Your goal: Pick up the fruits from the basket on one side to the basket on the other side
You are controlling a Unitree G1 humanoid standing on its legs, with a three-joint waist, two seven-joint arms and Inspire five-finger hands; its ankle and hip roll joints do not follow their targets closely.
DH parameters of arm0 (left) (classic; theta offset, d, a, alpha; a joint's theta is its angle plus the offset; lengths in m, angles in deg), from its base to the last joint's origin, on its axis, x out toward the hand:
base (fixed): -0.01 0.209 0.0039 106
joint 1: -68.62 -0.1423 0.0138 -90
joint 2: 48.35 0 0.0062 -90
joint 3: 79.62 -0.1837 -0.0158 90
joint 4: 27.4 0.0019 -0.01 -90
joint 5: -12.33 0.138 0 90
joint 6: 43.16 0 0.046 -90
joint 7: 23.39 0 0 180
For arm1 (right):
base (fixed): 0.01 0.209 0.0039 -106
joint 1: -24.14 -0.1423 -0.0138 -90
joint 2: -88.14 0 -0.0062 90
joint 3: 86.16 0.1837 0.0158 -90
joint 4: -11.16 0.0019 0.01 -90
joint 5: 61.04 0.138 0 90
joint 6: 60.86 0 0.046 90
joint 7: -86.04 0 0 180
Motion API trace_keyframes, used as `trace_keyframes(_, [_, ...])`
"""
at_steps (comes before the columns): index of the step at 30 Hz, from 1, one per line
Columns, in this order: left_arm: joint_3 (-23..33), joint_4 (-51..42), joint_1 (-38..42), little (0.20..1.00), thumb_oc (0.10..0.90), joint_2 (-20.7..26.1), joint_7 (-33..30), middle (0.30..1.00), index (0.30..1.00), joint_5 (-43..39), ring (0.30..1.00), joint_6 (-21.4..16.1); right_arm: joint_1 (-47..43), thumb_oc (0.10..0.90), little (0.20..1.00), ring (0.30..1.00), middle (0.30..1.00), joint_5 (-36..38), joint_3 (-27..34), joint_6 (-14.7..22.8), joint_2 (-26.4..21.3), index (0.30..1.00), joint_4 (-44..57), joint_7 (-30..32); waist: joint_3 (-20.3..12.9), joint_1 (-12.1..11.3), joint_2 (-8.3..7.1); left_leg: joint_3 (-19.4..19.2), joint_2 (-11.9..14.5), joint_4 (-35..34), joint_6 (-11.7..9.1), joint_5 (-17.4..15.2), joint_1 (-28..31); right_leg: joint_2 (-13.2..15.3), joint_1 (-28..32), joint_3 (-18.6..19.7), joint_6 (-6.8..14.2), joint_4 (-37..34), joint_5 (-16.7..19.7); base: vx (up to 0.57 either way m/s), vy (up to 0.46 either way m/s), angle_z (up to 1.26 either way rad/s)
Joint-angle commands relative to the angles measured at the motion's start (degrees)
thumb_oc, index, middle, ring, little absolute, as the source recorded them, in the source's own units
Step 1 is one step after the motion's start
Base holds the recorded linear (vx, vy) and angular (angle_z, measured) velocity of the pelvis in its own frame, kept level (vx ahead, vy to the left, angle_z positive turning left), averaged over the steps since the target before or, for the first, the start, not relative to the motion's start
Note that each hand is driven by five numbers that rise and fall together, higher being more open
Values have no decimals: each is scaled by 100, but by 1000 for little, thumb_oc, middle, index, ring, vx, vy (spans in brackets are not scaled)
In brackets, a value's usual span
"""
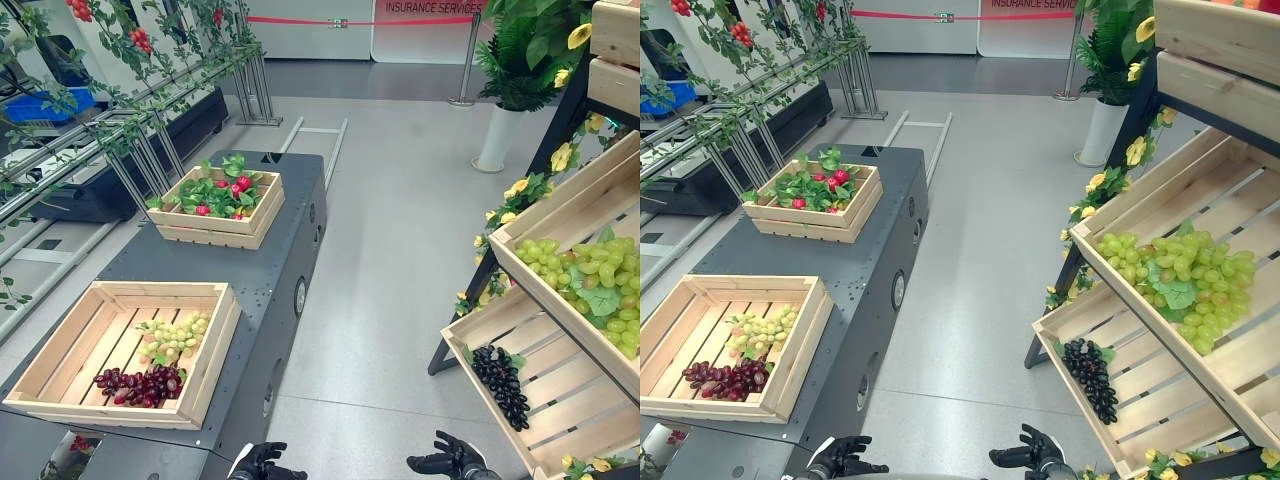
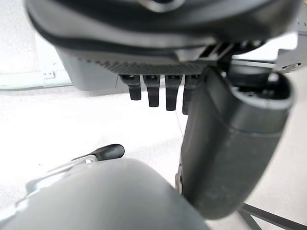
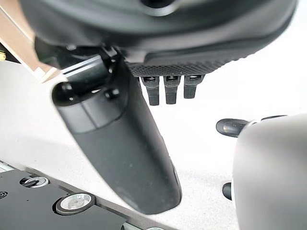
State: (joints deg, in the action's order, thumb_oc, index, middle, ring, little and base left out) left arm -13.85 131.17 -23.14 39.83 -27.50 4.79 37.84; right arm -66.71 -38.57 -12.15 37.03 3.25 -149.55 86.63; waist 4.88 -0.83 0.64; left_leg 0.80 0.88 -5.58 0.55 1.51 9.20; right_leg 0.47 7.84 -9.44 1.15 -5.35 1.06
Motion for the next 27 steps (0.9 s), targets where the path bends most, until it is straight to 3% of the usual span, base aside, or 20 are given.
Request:
trace_keyframes(1, [-103,259,606,900,800,-455,25,900,900,78,900,-228,-452,800,900,900,900,-144,-23,164,115,900,-208,83,167,51,-92,-243,-370,58,216,-556,144,-17,287,195,45,35,-250,0,0,0])
trace_keyframes(5, [-81,273,590,900,800,-436,89,900,900,45,900,-314,-419,800,900,900,900,-139,-47,154,111,900,-187,87,161,49,-96,-263,-361,58,210,-554,156,-14,299,177,53,35,-246,0,0,0])
trace_keyframes(17, [-104,330,644,900,800,-457,-34,900,900,102,900,-73,-501,800,900,900,900,-443,-134,138,135,900,-210,431,212,15,-89,-242,-367,58,222,-530,125,-6,284,159,38,35,-244,0,-3,0])
trace_keyframes(27, [-243,200,778,900,800,-438,-262,900,900,206,900,-175,-673,800,900,900,900,-374,-394,161,110,900,-61,349,421,-44,71,-46,-381,58,191,-408,-66,27,124,-6,-24,125,-289,-23,-52,3])
